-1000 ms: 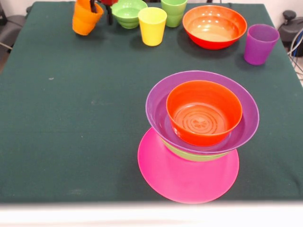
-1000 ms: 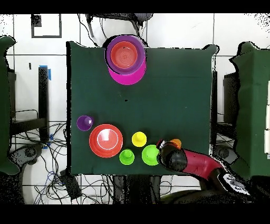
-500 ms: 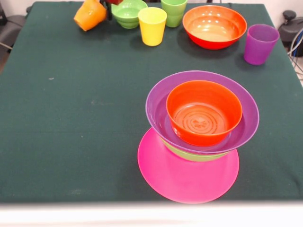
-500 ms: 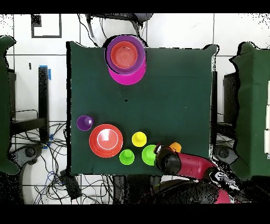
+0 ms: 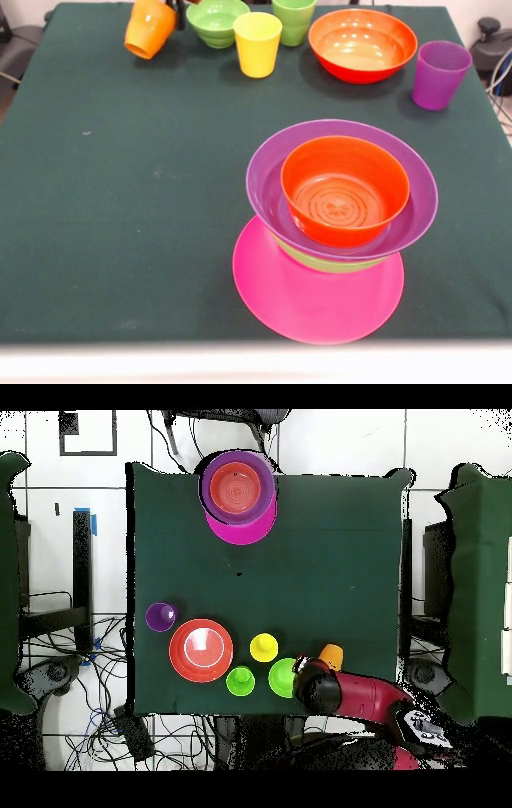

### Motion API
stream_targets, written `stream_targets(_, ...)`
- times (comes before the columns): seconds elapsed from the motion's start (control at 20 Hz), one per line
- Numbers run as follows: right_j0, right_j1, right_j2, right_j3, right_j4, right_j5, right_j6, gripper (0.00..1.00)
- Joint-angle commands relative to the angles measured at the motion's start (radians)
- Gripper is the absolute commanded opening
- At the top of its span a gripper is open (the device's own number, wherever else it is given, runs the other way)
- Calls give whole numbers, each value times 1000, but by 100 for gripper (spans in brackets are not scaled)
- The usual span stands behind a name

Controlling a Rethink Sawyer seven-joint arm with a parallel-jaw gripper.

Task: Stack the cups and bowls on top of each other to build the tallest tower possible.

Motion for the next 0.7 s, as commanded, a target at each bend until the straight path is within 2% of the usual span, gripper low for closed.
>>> stream_targets(0.05,-2,-59,113,-4,42,32,74,0)
stream_targets(0.2,-55,-78,166,21,42,60,47,0)
stream_targets(0.7,-135,-108,244,24,45,132,6,0)
